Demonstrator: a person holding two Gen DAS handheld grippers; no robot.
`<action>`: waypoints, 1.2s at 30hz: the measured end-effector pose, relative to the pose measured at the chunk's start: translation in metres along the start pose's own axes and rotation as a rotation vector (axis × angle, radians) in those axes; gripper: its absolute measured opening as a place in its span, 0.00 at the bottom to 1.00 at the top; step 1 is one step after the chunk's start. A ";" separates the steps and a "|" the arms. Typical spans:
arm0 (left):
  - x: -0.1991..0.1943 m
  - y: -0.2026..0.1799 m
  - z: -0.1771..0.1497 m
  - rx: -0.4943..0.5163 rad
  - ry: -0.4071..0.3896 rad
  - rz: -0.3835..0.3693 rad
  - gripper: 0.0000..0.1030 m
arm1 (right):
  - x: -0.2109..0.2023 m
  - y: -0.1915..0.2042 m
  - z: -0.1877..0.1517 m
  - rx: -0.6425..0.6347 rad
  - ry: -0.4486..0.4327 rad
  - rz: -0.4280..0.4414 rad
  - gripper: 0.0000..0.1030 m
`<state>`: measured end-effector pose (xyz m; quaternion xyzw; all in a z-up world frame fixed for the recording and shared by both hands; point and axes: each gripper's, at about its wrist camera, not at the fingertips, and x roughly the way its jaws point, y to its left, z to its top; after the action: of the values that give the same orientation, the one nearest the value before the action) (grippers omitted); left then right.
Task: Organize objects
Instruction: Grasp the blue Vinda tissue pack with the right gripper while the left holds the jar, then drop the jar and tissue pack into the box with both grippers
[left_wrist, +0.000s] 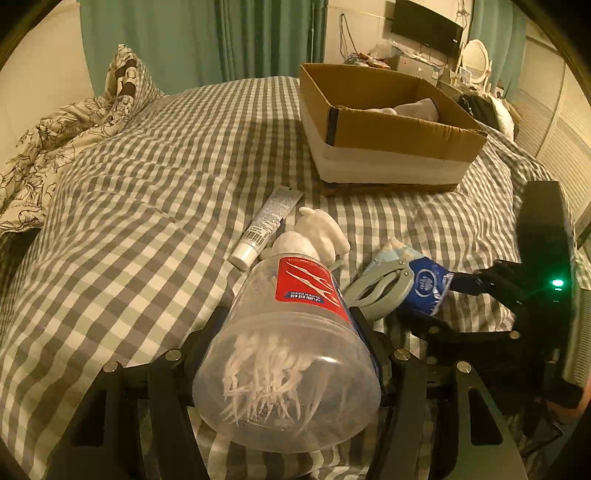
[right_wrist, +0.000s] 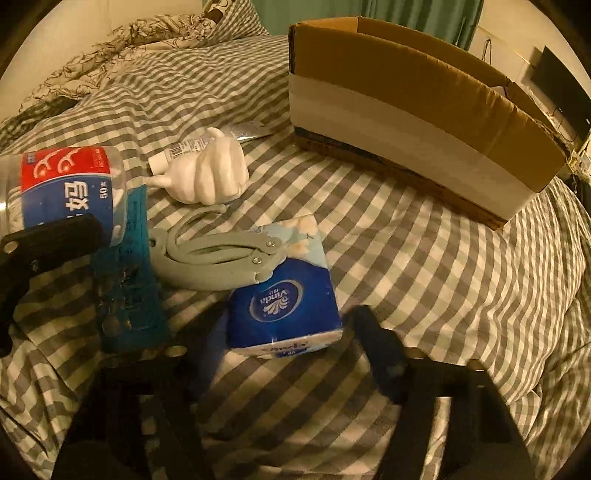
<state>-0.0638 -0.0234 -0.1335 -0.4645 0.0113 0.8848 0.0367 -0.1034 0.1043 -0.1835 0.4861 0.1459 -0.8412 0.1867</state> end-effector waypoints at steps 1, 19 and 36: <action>-0.001 -0.001 0.000 0.002 -0.001 0.002 0.63 | -0.003 0.000 0.000 0.001 -0.003 0.000 0.52; -0.055 -0.041 0.019 0.061 -0.107 -0.079 0.63 | -0.137 -0.044 -0.017 0.124 -0.216 -0.028 0.49; -0.092 -0.057 0.144 0.077 -0.300 -0.121 0.63 | -0.219 -0.093 0.064 0.074 -0.453 -0.100 0.45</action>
<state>-0.1259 0.0359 0.0247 -0.3251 0.0117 0.9393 0.1090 -0.0946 0.1976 0.0450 0.2834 0.0930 -0.9419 0.1546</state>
